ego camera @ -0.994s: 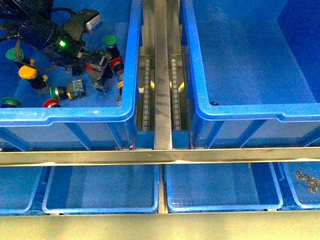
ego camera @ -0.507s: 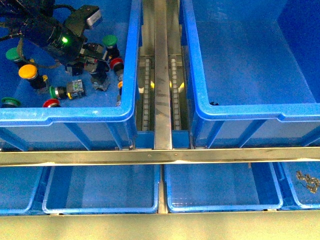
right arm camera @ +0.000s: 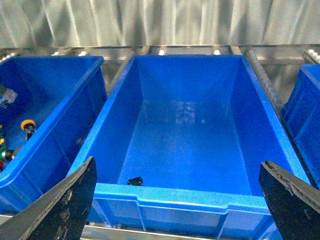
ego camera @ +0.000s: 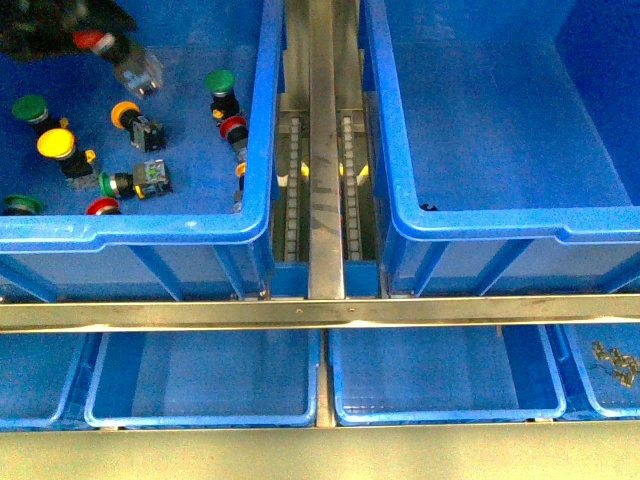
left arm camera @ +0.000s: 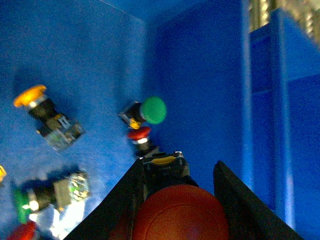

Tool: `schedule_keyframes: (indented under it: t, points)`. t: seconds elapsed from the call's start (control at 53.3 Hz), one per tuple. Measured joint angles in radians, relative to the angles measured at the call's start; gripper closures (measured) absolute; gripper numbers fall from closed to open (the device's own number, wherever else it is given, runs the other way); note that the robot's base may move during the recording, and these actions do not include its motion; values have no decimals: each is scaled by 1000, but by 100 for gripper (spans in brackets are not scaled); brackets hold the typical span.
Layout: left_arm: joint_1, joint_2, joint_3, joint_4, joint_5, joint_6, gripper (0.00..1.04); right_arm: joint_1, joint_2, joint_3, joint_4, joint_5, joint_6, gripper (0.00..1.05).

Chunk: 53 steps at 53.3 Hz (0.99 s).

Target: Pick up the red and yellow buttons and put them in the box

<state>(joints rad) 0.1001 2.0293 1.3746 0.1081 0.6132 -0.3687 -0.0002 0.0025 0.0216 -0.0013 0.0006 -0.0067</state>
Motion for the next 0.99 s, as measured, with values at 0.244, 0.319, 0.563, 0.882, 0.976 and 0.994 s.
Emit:
schedule_keyframes:
  t: [0.244,0.319,0.563,0.882,0.976,0.994]
  points:
    - [-85,-90,-122,64,74,-394,71,0,0,0,0,0,0,7]
    - [-164,-90,-122,82,63,-494,71,0,0,0,0,0,0,7]
    - [-394,-46,-32,135,14,-673,71,0,0,0,0,0,0,7]
    - [-549,89,171,122,-34,-760,71,0,0,0,0,0,0,7]
    - [-583,132,232,100,-39,-771,71,0,0,0,0,0,0,7]
    - [-587,136,241,96,-39,-771,71,0,0,0,0,0,0,7]
